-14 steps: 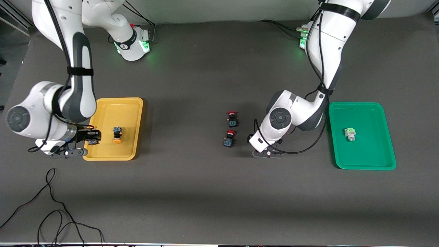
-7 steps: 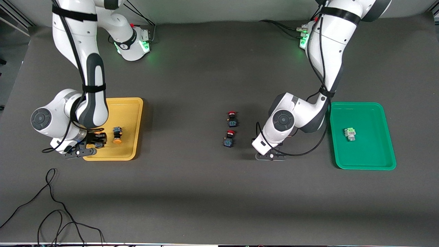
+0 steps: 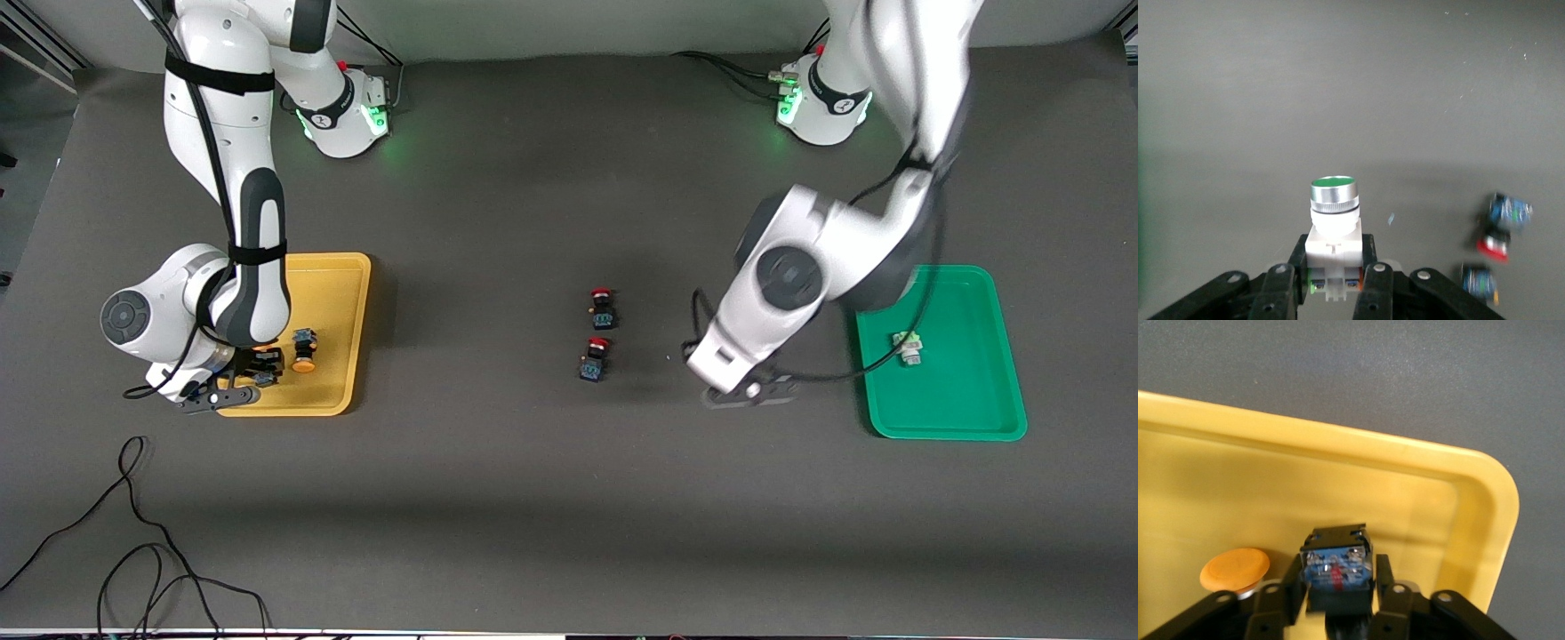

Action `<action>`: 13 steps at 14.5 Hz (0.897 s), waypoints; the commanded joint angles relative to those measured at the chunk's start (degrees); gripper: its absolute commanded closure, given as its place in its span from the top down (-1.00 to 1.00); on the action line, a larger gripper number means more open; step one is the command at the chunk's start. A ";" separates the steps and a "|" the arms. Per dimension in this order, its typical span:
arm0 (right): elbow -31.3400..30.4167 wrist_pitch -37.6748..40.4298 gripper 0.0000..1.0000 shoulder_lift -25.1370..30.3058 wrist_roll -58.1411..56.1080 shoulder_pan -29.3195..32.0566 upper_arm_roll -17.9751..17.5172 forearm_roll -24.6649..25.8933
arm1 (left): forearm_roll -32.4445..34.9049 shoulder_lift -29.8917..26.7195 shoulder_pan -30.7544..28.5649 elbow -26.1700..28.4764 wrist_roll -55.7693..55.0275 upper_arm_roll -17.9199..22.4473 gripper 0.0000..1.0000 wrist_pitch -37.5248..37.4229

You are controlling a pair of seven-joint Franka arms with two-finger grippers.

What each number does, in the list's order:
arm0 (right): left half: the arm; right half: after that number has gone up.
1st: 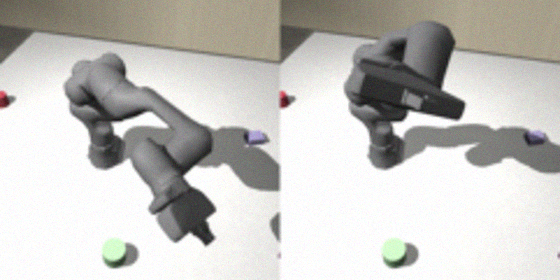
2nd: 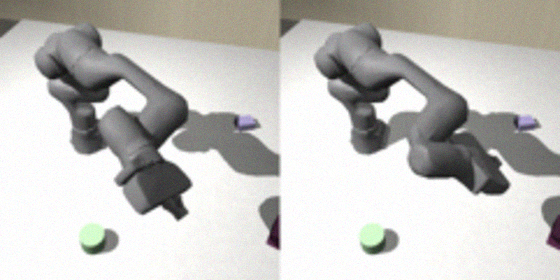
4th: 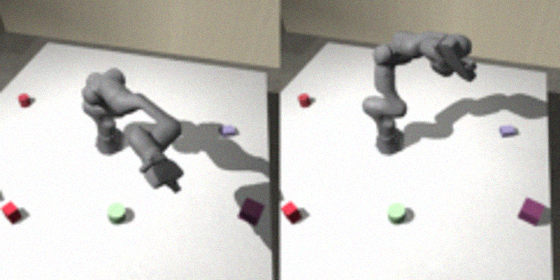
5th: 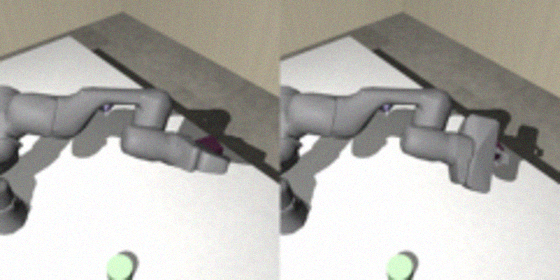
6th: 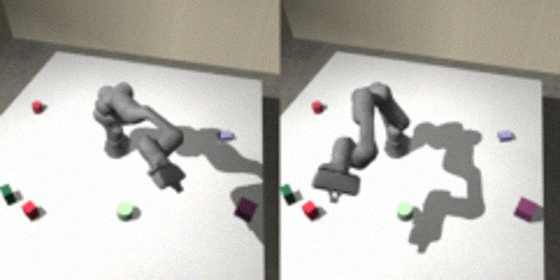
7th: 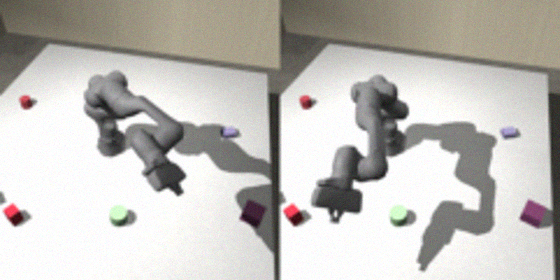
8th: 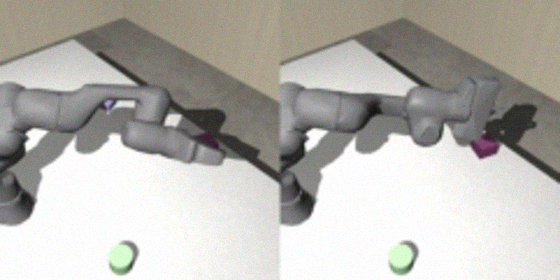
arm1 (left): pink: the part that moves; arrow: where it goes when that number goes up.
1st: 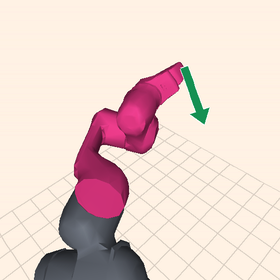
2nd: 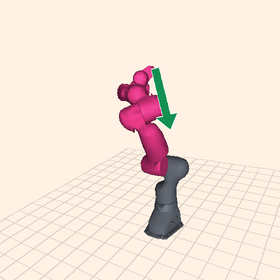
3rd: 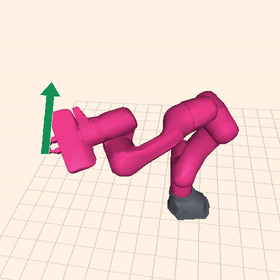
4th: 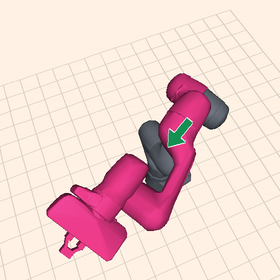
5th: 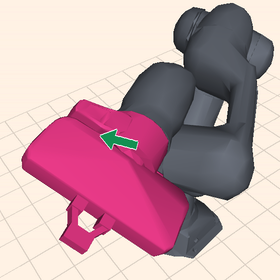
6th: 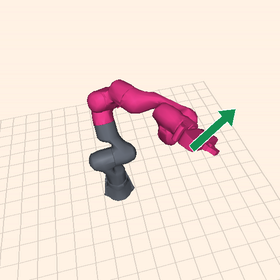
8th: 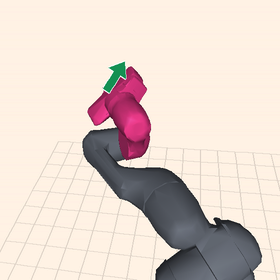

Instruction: Place green and yellow buttons in trays

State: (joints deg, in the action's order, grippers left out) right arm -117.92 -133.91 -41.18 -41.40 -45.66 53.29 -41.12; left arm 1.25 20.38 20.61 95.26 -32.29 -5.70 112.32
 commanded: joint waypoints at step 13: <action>23.23 40.17 0.99 9.01 17.48 -17.16 26.75 9.56 | 2.97 4.39 -42.58 8.61 49.42 0.25 -1.00 1.47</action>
State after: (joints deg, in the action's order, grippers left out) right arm -99.82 -100.32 -31.72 -27.85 -59.23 75.12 -33.33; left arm 2.65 22.31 -21.50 101.85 16.94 -4.43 109.53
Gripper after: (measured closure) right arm 0.000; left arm 0.670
